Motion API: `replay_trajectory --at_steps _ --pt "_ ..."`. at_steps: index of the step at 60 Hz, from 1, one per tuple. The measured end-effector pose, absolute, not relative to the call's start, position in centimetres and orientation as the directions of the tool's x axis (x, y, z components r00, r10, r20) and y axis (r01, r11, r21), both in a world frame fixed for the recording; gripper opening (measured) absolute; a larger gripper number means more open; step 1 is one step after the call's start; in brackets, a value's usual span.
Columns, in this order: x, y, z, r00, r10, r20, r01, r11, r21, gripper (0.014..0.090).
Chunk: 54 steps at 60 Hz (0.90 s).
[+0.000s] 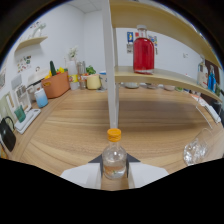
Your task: Make me a cup of Mount Fuji.
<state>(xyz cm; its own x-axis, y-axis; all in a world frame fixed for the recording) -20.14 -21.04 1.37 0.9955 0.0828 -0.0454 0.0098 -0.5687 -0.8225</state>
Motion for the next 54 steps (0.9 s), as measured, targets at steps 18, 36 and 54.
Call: replay_trajectory --at_steps 18,36,54 --pt "-20.3 -22.9 2.3 0.989 0.145 -0.039 0.050 -0.565 -0.824 0.0514" --pt "-14.7 -26.3 11.1 0.980 0.185 -0.079 0.014 -0.454 -0.891 0.0861" --pt "0.2 -29.6 12.3 0.997 0.080 -0.019 0.020 -0.453 -0.891 0.0856"
